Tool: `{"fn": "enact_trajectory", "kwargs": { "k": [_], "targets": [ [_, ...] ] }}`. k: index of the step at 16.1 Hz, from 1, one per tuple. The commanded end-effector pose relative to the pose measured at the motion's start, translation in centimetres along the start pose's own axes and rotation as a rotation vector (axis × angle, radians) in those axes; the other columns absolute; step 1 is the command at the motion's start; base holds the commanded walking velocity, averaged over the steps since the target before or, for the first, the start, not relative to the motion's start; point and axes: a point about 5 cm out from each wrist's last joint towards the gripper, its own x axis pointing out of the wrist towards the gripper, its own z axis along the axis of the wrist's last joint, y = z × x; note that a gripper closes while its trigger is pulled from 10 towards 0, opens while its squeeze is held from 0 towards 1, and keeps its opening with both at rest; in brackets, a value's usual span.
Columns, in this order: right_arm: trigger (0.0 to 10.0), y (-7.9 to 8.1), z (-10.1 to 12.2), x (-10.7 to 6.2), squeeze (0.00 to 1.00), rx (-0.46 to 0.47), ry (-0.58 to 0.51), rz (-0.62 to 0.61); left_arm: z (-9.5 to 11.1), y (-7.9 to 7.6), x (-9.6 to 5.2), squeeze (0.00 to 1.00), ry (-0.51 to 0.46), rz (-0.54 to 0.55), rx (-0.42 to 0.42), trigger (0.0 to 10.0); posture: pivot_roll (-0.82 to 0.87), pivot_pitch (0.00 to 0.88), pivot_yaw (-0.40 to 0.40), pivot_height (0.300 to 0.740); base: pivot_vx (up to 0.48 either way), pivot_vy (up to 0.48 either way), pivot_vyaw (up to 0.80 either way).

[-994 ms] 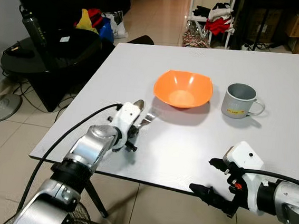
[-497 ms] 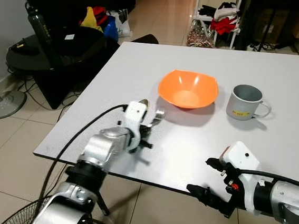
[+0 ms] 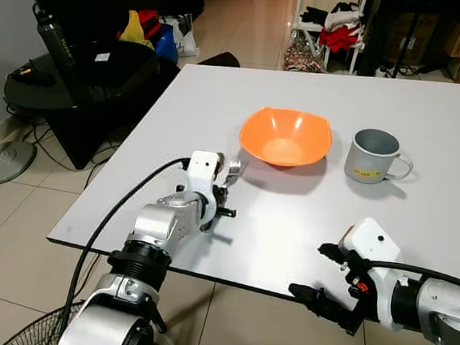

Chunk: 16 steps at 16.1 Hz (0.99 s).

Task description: Setting the table

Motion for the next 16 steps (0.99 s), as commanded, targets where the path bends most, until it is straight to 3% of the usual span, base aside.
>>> {"fn": "enact_trajectory", "kwargs": {
  "k": [1,5,6,7,8,11,14,16],
  "targets": [
    [10.0,0.0,0.4,0.0,0.00,-0.024,-0.010,0.002,-0.8,1.0,0.0,0.00,0.035,0.061,-0.016,0.0,-0.03,0.000,0.134,0.727,0.000,0.000,0.00],
    [10.0,0.0,0.4,0.0,0.00,-0.024,-0.013,0.013,-0.8,1.0,0.0,0.00,0.039,0.089,-0.029,0.0,-0.03,0.000,0.128,0.727,0.000,0.000,0.00],
    [10.0,-0.1,0.4,0.0,0.00,-0.023,-0.013,0.015,-0.7,0.7,-0.1,0.00,0.036,0.079,-0.026,1.4,-0.02,0.000,0.127,0.727,0.000,0.000,0.00],
    [10.0,-0.1,0.4,0.0,0.00,-0.023,-0.013,0.016,-0.6,0.6,-0.2,0.43,0.038,0.079,-0.004,10.0,-0.02,0.000,0.126,0.727,0.000,0.000,0.00],
    [10.0,-0.1,0.4,0.1,0.00,-0.023,-0.013,0.016,-0.6,0.4,-0.2,1.00,0.034,0.075,-0.008,10.0,-0.02,0.000,0.125,0.727,0.000,0.000,0.00],
    [10.0,-0.2,0.5,0.1,0.00,-0.027,-0.016,0.017,-0.4,0.1,-0.5,1.00,0.023,0.070,-0.023,10.0,-0.02,0.000,0.123,0.727,0.000,0.000,0.00],
    [10.0,-0.5,0.6,-0.2,0.00,-0.031,-0.017,0.001,1.2,-0.2,-1.4,1.00,-0.043,0.060,-0.021,10.0,-0.03,0.000,0.124,0.727,0.000,0.000,0.00],
    [10.0,-0.7,0.6,-0.4,0.00,-0.032,-0.018,-0.005,2.4,-0.5,-2.1,0.00,-0.102,0.026,-0.021,10.0,-0.03,0.000,0.123,0.727,0.000,0.000,0.00]
  ]
}}
